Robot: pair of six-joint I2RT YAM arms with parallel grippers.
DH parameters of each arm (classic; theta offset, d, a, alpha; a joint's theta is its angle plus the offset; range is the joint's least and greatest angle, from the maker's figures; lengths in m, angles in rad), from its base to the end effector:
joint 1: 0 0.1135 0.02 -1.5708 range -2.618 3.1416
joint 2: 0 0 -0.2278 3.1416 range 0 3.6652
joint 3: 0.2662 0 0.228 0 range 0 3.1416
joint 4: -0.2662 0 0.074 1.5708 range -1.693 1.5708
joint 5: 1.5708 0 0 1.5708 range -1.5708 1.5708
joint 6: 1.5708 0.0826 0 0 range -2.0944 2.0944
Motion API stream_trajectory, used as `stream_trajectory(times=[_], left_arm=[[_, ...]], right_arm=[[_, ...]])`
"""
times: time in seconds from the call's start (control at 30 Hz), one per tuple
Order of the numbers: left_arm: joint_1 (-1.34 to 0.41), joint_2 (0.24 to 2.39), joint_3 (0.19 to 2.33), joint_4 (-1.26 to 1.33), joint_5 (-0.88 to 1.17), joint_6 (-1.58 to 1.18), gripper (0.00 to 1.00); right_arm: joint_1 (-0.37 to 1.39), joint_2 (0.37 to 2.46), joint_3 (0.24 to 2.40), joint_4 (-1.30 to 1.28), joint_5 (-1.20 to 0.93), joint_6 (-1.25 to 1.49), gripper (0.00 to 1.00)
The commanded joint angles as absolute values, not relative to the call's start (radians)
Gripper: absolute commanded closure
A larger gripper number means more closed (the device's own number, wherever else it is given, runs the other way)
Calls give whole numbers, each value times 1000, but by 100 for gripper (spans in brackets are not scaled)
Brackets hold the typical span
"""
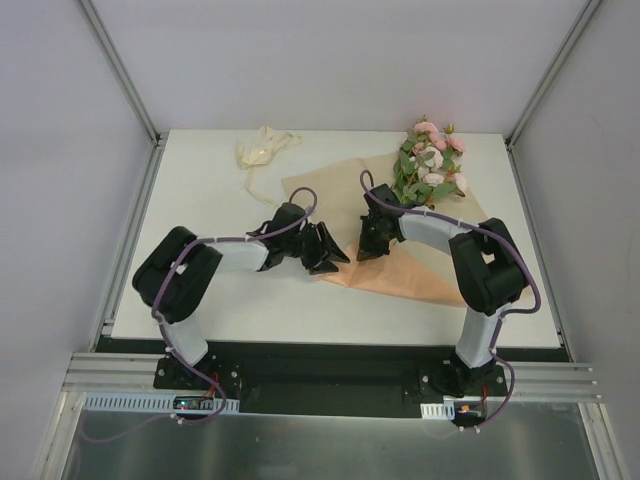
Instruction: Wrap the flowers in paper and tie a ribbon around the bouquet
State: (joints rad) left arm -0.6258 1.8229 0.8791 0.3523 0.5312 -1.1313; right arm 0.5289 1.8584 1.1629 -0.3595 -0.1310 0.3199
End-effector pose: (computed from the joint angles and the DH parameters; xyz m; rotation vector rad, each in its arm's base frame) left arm 0.2794 -0.2536 0.1102 -0.2743 2.5120 -1.4602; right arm 0.3130 0.1954 0.1014 -0.3267 2.6691 0.4527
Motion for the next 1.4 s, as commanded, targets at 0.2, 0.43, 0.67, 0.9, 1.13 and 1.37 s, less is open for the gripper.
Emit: stream_trajectory(times=[0.2,0.43,0.67,0.9,1.13,1.37], left_arm=[[-563,1482,546,261,376,-1232,47],[-552,1545,456,499,293,-1295,52],[-591,1617,459,557,203,-1331,68],[-620,1675,437,623,169,-1383,72],[-627,1700,428,667,140,-1376,82],[-666,1641,483,620,92,-1212,100]], right_arm=[[518,1890,1118,-344,-153,275,99],[518,1907,1124,-328,-184,264,99],[517,1901,1129,-324,-189,261,99],[515,1893,1132,-322,-193,262,99],[515,1888,1123,-318,-199,267,99],[517,1891,1121,-314,-210,281,99]])
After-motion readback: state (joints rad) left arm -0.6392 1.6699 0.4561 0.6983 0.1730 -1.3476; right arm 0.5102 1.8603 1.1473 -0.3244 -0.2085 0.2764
